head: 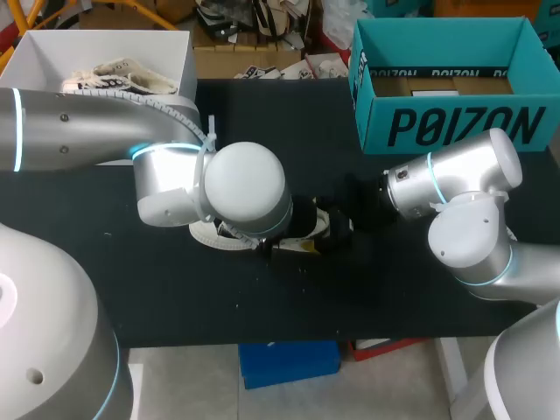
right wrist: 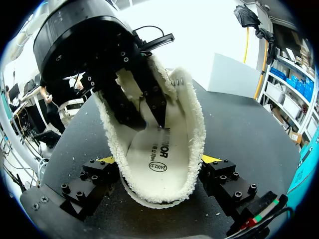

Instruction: Take the shoe out of the shoebox, open the shoe tongue, remove and reinsert the insole, then place the shoe into the shoebox

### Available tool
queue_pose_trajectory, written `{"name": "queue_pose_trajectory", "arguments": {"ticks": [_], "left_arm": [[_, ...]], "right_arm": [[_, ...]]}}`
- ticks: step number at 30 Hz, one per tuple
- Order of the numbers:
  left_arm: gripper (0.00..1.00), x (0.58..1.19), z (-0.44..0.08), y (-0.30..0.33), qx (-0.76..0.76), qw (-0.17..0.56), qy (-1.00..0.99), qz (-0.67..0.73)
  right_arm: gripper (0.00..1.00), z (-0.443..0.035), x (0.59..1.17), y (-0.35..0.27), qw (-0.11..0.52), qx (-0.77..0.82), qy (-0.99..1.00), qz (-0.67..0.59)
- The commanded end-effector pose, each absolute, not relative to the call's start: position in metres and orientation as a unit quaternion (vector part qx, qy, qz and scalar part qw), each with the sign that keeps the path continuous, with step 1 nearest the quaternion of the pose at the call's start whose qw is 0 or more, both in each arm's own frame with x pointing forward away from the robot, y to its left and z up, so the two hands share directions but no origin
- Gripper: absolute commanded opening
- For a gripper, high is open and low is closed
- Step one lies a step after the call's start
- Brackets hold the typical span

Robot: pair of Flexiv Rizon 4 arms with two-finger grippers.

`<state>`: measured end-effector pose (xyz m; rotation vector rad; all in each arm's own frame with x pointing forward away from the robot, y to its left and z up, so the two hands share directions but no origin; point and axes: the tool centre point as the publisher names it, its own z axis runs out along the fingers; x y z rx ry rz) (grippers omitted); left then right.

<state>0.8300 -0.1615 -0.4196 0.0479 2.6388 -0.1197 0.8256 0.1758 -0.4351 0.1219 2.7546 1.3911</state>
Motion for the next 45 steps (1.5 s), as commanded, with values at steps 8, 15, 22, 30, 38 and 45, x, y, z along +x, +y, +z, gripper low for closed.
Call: {"name": "queue_pose_trajectory", "arguments": {"ticks": [8, 15, 22, 30, 38, 45], "left_arm": [[0.0, 0.845, -0.443, -0.164, 0.014, 0.229, 0.973, -0.036], [0.0, 0.839, -0.438, -0.161, 0.016, 0.18, 0.983, -0.041], [0.0, 0.825, -0.431, -0.166, 0.031, 0.12, 0.991, -0.054], [0.0, 0.815, -0.426, -0.171, 0.04, 0.067, 0.995, -0.063], [0.0, 0.819, -0.414, -0.173, 0.022, 0.016, 0.995, -0.093], [0.0, 0.82, -0.409, -0.173, 0.022, 0.015, 0.995, -0.097]], "right_arm": [[0.0, -0.438, 0.825, 0.177, 0.026, 0.039, 0.892, 0.45], [0.0, -0.438, 0.825, 0.177, 0.026, 0.039, 0.892, 0.45], [0.0, -0.438, 0.825, 0.177, 0.026, 0.039, 0.892, 0.45], [0.0, -0.438, 0.825, 0.177, 0.026, 0.039, 0.892, 0.45], [0.0, -0.438, 0.825, 0.177, 0.026, 0.039, 0.892, 0.45], [0.0, -0.438, 0.825, 0.177, 0.026, 0.039, 0.892, 0.45]]}}
